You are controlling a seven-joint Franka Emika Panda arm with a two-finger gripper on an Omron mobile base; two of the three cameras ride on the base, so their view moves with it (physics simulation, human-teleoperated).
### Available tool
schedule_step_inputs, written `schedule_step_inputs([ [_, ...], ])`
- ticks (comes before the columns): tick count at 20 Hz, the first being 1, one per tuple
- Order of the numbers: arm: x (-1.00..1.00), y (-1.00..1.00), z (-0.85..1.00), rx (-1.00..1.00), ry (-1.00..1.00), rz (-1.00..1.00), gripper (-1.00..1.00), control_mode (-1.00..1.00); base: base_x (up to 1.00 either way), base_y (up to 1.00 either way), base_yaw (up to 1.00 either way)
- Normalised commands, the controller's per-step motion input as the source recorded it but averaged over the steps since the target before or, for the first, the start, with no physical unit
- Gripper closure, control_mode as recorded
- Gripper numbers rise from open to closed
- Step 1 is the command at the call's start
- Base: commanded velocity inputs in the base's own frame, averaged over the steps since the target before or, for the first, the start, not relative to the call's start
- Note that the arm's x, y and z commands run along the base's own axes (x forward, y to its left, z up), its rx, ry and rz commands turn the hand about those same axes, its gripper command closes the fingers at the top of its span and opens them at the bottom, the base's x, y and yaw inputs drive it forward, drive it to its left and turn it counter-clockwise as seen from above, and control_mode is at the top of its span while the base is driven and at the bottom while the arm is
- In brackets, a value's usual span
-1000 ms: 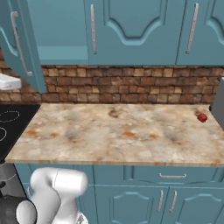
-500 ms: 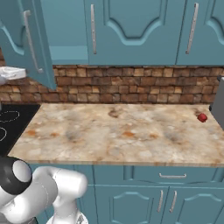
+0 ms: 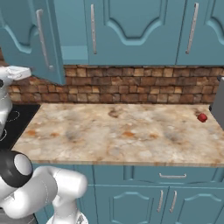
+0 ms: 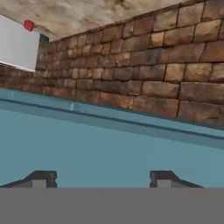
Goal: Close all open cabinet doors.
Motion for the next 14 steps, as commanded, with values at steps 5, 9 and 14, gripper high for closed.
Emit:
schedule_step_inputs([
  [5,0.44,-0.53,0.03,0.00,-0.14,0.20,-1.00,-1.00,0.00,0.00,0.00],
  [9,0.53,-0.55,0.29,0.00,-0.09,0.22,-1.00,-1.00,0.00,0.00,0.00],
  [14,0.69,-0.43,0.39,0.03,-0.04,0.20,-1.00,-1.00,0.00,0.00,0.00],
])
